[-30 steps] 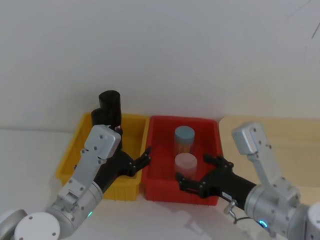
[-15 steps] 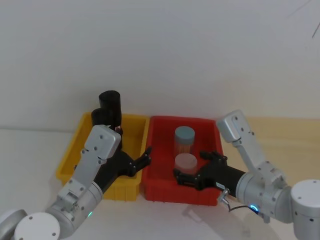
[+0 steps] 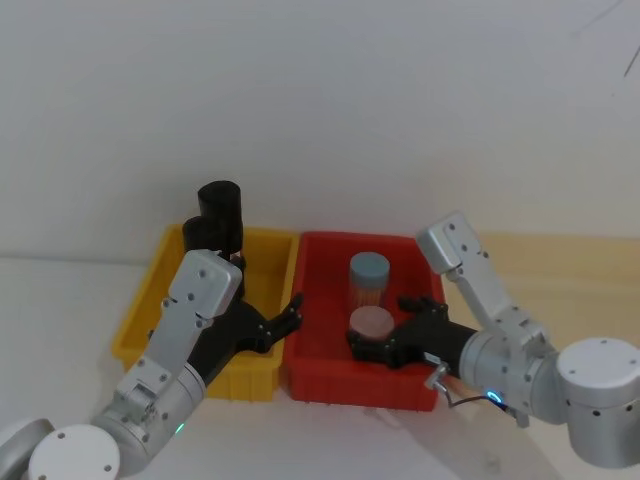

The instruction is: Pick up the garbage bag with the one hand and transfer it to the other hand.

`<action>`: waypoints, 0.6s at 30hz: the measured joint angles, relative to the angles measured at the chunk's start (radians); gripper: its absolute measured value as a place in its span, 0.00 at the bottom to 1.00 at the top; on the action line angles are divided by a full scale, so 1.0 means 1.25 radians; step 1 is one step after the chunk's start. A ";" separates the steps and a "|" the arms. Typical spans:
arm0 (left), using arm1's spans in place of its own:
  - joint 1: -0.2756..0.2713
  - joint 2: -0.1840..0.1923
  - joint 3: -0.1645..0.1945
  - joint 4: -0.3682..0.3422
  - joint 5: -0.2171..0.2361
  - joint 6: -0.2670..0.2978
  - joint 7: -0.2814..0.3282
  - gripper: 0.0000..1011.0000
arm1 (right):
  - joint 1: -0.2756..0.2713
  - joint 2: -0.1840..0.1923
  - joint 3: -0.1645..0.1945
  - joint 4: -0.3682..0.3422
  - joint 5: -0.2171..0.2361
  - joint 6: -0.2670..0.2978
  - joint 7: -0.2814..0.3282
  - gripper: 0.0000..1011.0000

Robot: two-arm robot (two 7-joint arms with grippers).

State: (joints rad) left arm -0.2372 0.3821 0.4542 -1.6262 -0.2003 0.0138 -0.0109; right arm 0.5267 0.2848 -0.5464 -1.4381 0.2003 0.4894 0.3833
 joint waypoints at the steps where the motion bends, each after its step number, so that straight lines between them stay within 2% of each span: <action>1: 0.000 0.000 0.000 0.000 0.000 0.000 0.000 0.99 | 0.002 -0.001 -0.001 0.003 -0.001 0.000 0.000 0.99; 15: 0.000 0.000 0.000 0.000 0.000 0.000 0.000 0.99 | 0.026 -0.013 -0.011 0.040 -0.015 0.002 0.012 0.99; 18: 0.000 0.000 0.000 0.000 0.000 0.000 0.000 0.99 | 0.029 -0.015 -0.012 0.045 -0.017 0.003 0.014 0.96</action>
State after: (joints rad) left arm -0.2372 0.3821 0.4542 -1.6262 -0.2004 0.0138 -0.0109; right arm 0.5631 0.2664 -0.5619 -1.3821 0.1795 0.4928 0.4013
